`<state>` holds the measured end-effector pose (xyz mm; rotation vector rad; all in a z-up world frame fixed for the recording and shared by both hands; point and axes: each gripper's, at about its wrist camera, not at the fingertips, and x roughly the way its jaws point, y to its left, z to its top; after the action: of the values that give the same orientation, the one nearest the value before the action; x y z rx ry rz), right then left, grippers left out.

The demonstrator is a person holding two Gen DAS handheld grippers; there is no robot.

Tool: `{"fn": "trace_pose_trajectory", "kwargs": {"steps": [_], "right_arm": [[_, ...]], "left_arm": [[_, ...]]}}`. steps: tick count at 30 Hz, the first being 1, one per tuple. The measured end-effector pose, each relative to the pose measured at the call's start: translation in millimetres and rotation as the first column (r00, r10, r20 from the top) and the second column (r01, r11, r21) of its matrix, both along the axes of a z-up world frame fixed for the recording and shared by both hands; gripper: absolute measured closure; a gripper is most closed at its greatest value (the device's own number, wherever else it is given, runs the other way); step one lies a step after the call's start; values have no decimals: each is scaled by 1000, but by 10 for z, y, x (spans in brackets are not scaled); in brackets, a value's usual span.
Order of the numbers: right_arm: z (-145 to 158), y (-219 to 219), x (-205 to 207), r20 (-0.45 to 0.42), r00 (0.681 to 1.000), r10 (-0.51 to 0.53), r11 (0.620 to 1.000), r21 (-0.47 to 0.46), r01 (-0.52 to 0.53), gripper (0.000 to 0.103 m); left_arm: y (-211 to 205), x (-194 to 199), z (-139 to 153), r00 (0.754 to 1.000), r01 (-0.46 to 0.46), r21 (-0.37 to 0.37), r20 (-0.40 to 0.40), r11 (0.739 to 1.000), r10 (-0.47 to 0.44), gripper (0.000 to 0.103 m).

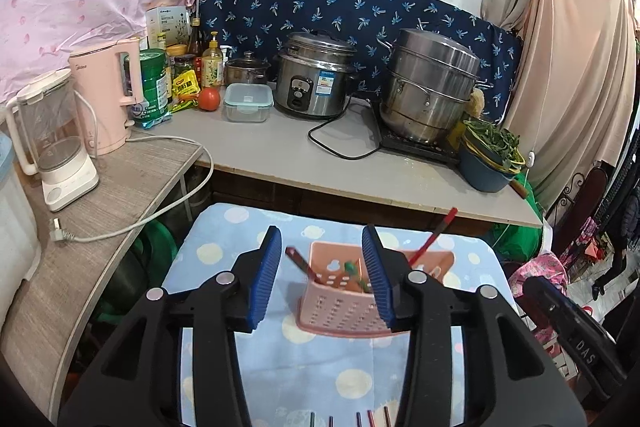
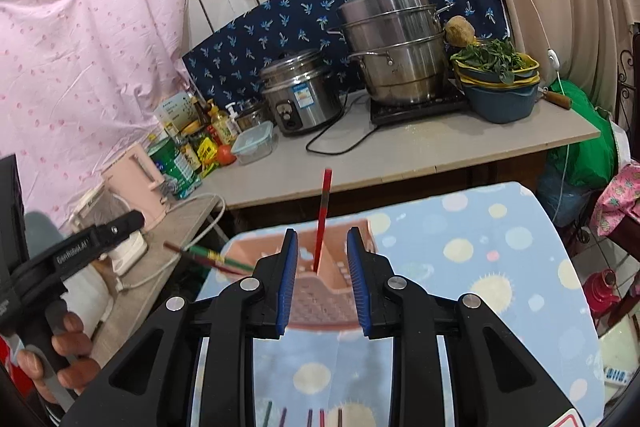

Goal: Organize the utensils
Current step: 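Open the left tool over the basket while the right tool releases its chopstick into it, then move both tools back down toward the remaining chopsticks and gold spoon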

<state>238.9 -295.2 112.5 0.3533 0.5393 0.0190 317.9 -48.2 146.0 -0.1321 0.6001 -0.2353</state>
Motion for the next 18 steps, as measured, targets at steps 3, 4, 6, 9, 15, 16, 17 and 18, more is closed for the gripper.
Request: {"fn": "trace_pose_trajectory", "kwargs": {"steps": [3,4,6,9,15,16,17,18], "right_arm": [[-91,75,-219,-22,1000,16,999,-28,-17,78],[-125,96,-289,-31,999,18,999,-42,-19,78],[-212,141,-453,-50,999,22,998,-62,-25,78],[-352,183,-645,-86,996,38,997,-59,-43,78],[-638,280,-1021,-148,988,48,996,-71,-59,78],[-686,299,-1067,-162,986,49,996,-70,-61,78],[-744,319,-1123,-175,983,54,996,-67,-66,78],[-789,334,-1171,-185,981,59,996,-60,-71,78]], "left_arm": [[40,-160,-58,1000,7,14,-6,1000,-6,61],[55,-218,-91,1000,8,24,-11,1000,-8,61],[94,-340,-171,1000,3,40,-24,999,-2,61],[129,-493,-284,999,4,49,-47,999,-2,61],[160,-809,-586,994,10,111,-105,994,2,60],[161,-867,-646,993,13,123,-116,992,2,60],[150,-914,-697,992,14,138,-123,990,3,60],[139,-963,-744,991,16,155,-132,988,5,60]]}}
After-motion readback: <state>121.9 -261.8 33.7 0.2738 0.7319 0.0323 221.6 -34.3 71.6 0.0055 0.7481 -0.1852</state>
